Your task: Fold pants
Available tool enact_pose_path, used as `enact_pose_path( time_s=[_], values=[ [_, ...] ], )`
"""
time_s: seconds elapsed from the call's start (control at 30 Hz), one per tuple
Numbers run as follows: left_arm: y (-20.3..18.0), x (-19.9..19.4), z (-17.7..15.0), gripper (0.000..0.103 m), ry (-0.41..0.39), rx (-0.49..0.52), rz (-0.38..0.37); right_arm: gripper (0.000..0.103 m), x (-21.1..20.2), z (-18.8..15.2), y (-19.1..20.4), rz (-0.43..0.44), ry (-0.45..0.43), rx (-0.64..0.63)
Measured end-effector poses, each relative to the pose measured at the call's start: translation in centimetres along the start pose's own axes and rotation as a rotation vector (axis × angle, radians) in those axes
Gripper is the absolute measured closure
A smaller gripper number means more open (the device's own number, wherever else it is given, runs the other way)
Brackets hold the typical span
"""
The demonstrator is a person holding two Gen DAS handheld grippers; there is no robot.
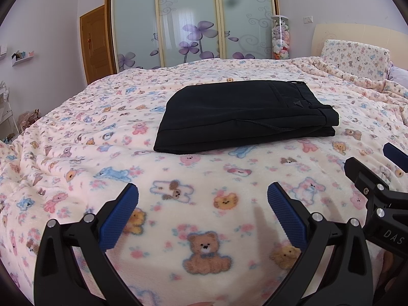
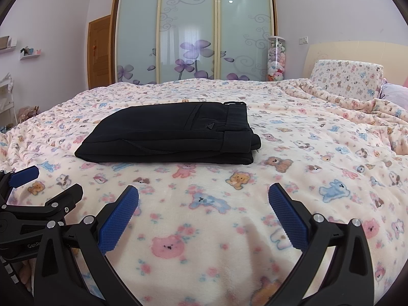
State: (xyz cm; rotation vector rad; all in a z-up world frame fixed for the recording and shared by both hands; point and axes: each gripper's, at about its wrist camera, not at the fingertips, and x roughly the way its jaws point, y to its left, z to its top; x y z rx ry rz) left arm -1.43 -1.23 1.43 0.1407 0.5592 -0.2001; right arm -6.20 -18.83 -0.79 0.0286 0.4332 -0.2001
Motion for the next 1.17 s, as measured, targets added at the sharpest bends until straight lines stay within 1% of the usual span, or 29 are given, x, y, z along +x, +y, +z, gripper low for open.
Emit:
enact_pose_path(
  time_s=[0.5,0.7,1.17],
  values=[
    [-0.06,-0.02,-0.02,0.002,0.001,-0.001,-0.002,0.001,0.01,0.02,-0.01,0.001,0.000,-0.001],
    [-0.11,-0.15,-0.05,0.002,-0.005,-0.003,0.009,0.001,0.02,0.03,-0.01,0.001,0.001,-0.001],
    [0.29,0.15,-0.07,0.002,0.000,0.002,-0.007,0.001,0.03,0.01,0.05,0.002,0.002,0.000]
  ],
)
